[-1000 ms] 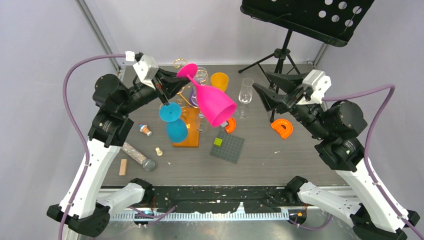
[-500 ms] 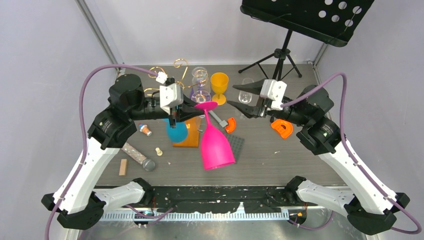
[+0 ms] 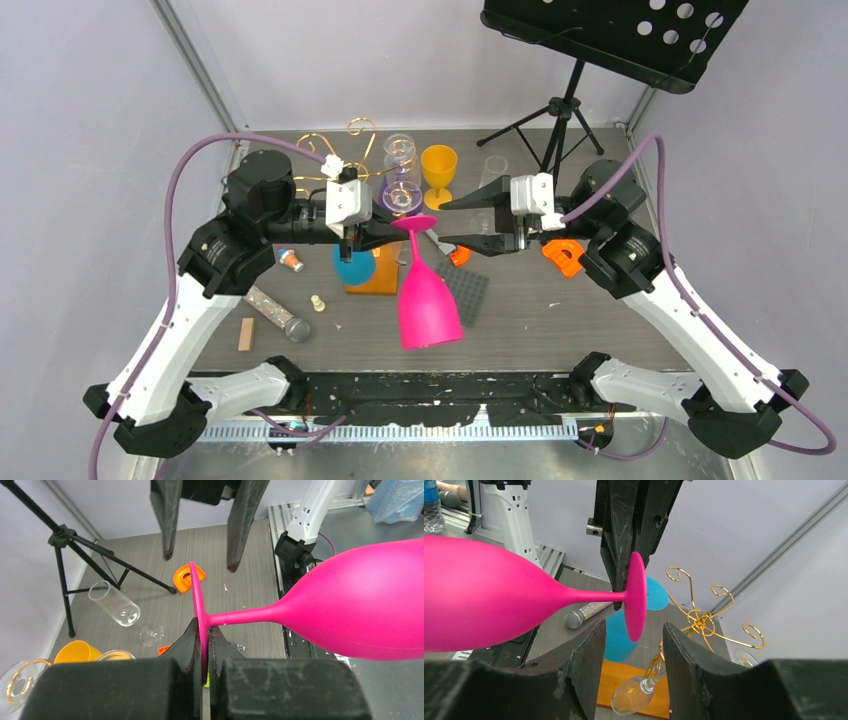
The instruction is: Place the wine glass upside down on the wine glass rack
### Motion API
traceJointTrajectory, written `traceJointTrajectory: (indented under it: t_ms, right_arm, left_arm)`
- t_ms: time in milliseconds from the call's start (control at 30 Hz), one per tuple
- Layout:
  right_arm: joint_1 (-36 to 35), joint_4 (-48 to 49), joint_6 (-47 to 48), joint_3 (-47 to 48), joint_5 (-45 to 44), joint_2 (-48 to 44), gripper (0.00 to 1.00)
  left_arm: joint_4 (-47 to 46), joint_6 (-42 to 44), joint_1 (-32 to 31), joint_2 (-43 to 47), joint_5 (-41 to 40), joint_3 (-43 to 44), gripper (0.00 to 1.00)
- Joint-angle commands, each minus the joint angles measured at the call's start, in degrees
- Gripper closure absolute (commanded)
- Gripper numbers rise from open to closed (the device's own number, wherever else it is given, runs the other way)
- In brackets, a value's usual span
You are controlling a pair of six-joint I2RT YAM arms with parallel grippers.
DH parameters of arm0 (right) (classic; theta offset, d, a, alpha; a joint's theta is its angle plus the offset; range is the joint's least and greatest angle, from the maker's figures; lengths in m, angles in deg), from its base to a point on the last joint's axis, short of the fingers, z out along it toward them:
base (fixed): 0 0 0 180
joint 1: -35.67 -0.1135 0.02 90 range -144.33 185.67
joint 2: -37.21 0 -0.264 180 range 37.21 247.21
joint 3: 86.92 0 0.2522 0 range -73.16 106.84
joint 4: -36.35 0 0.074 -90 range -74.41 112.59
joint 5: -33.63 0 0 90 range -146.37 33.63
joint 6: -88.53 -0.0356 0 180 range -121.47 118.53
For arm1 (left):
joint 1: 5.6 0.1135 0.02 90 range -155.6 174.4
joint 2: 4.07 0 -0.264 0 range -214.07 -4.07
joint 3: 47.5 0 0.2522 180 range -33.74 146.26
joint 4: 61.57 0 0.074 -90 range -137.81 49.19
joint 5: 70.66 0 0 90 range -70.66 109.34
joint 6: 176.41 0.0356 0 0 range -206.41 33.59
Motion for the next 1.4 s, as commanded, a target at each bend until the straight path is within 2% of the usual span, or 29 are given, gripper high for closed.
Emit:
traceJointTrajectory:
  t_ms: [0,167,267,500,600,633,700,767,833,900,1067,1200,1367]
  right_arm:
    - [-0.3,4.03,-1.87,2.21,1.77,1.19,0.48]
    - [-0.91,3.98,-1.9,2.42,2.24,2.36,0.51]
    - [-1.36,3.88,-2.35,2.45,2.49,2.92,0.59]
    - [-1.82,4.79,-4.24,2.52,4.12,3.11,0.67]
    - [-1.85,5.2,-4.96,2.65,5.37,3.19,0.84]
    - [-1.85,5.32,-4.87,2.64,5.79,3.19,0.92]
    - [-1.83,6.19,-4.18,2.05,4.49,2.76,0.94]
    - [-1.78,7.53,-3.0,0.97,0.46,1.73,0.95]
    - [-1.84,10.36,-1.03,-0.53,-3.91,0.54,0.95]
    - [-1.83,12.59,1.79,-2.38,-6.73,-0.76,0.95]
    - [-1.97,15.62,9.69,-5.22,-9.33,-2.46,0.95]
    - [-2.44,17.6,17.37,-5.75,-10.47,-2.31,0.95]
    - [-4.47,25.78,22.82,-6.3,-11.55,-0.64,0.95]
  left_arm:
    - [-0.65,0.89,-1.08,0.02,3.61,1.6,1.0]
    - [-0.33,1.27,-1.83,-0.29,4.66,1.55,1.0]
    - [-0.66,1.38,-2.27,-0.55,5.12,1.62,1.0]
    - [-1.79,1.43,-2.56,-0.84,4.94,1.24,1.0]
    - [-2.98,1.27,-2.56,-0.45,4.24,0.59,1.0]
    - [-3.39,1.11,-2.56,-0.17,2.84,0.41,0.94]
    - [-4.22,0.63,-2.61,0.95,-2.13,-0.28,0.77]
    - [-6.6,-0.35,-2.56,3.14,-7.67,-2.11,0.53]
    - [-9.85,-1.78,-2.56,5.68,-12.58,-4.65,0.41]
    - [-12.05,-3.14,-2.48,7.88,-16.85,-6.52,0.33]
    - [-12.45,-6.93,-2.32,11.23,-23.63,-6.76,0.27]
    - [-12.14,-10.33,-2.3,13.25,-26.47,-5.33,0.28]
    - [-12.91,-16.19,-2.21,14.83,-31.3,-3.6,0.29]
